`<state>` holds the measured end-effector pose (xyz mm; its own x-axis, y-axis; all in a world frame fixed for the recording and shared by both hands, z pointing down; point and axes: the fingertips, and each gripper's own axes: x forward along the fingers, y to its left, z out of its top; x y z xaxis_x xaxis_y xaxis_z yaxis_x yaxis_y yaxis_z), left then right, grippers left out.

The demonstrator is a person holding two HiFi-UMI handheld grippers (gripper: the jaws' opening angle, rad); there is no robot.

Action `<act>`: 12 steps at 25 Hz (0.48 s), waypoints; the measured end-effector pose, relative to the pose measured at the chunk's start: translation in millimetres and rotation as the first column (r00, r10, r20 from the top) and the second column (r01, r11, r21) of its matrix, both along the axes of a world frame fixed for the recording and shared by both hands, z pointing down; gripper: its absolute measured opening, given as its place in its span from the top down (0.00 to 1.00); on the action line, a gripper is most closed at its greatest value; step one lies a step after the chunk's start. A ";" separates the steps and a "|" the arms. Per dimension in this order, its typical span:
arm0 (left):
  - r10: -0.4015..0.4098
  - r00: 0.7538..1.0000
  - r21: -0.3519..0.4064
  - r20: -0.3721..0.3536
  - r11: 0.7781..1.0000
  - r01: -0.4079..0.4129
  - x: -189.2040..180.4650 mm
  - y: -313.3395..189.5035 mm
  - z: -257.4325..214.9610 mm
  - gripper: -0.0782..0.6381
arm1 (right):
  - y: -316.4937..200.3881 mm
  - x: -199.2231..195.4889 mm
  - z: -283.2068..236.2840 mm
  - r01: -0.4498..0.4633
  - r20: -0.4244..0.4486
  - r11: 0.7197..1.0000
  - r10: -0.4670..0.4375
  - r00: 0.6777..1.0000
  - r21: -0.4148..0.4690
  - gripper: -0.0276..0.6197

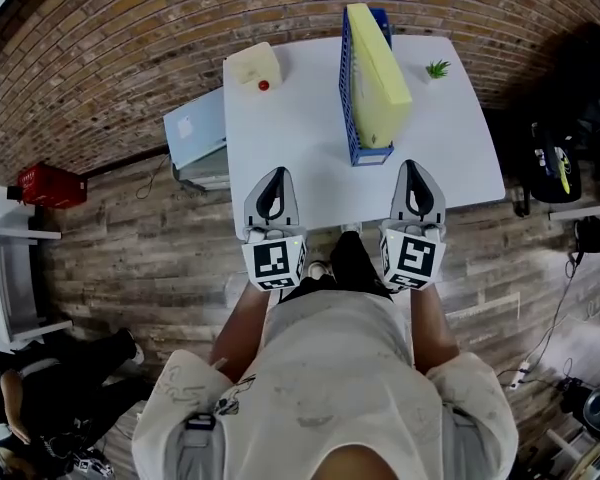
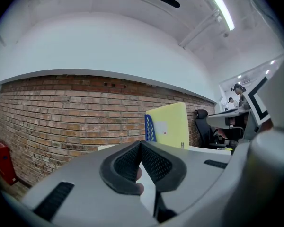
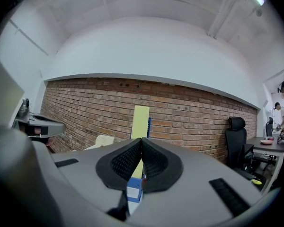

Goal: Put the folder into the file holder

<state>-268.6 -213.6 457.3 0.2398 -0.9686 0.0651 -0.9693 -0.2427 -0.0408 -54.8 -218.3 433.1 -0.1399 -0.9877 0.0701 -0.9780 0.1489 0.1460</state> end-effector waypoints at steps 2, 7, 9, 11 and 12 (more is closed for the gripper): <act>0.001 1.000 0.008 0.007 1.000 -0.001 -0.3 -1.6 -2.5 0.88 | -1.7 0.0 -2.0 0.003 -0.002 1.000 -0.003 1.000 0.004 0.93; -0.018 1.000 -0.001 0.020 1.000 0.018 -7.8 -1.8 -2.3 0.88 | -2.7 0.1 -3.6 0.004 0.001 1.000 -0.004 1.000 0.009 0.93; -0.022 1.000 0.001 0.020 1.000 0.022 -9.6 -2.7 -2.2 0.88 | -5.3 2.4 -1.4 -0.008 0.014 1.000 0.008 1.000 0.004 0.93; -0.019 1.000 0.003 0.022 1.000 0.019 -10.0 -2.4 -1.6 0.88 | -5.1 4.2 1.7 -0.014 0.014 1.000 0.014 1.000 -0.004 0.93; -0.019 1.000 0.002 0.023 1.000 0.019 -11.7 -1.9 -1.4 0.88 | -4.2 3.9 3.3 -0.015 0.010 1.000 0.016 1.000 -0.009 0.93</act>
